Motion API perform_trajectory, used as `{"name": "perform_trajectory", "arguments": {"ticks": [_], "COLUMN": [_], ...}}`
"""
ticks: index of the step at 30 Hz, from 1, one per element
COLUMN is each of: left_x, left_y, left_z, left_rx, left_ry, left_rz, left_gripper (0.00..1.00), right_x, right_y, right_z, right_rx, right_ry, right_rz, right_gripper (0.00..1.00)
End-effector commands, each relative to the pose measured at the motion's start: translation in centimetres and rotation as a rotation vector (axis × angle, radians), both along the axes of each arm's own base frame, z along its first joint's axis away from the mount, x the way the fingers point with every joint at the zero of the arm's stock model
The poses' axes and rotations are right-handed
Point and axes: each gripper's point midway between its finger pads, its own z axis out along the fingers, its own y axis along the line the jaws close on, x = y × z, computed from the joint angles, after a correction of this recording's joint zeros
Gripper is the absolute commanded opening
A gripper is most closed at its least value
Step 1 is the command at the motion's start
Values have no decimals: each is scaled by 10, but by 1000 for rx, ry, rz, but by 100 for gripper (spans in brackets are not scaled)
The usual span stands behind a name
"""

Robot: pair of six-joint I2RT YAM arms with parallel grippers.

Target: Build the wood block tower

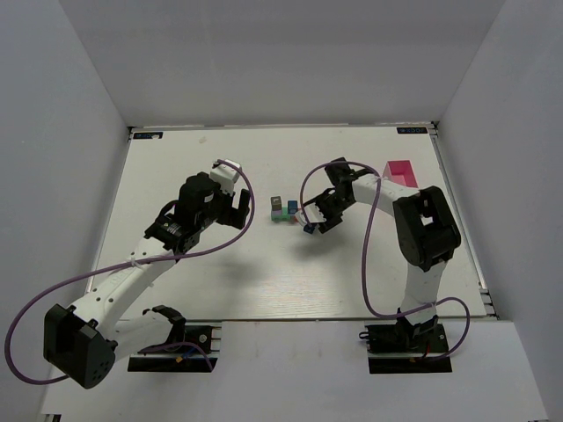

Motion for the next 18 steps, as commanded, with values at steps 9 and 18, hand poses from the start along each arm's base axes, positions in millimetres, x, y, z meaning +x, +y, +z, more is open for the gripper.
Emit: {"name": "perform_trajectory", "arguments": {"ticks": [9,18], "left_x": [2,2], "left_y": [-3,-3], "left_z": [22,22], "left_rx": [-35,-35], "left_ry": [-57,-57], "left_rz": [-15,-15], "left_gripper": [100,100], "right_x": [-2,0], "right_y": [3,6], "right_z": [5,3], "right_rx": [-25,-48], "right_ry": [5,-7], "right_rz": [65,83], "right_gripper": [60,60]}}
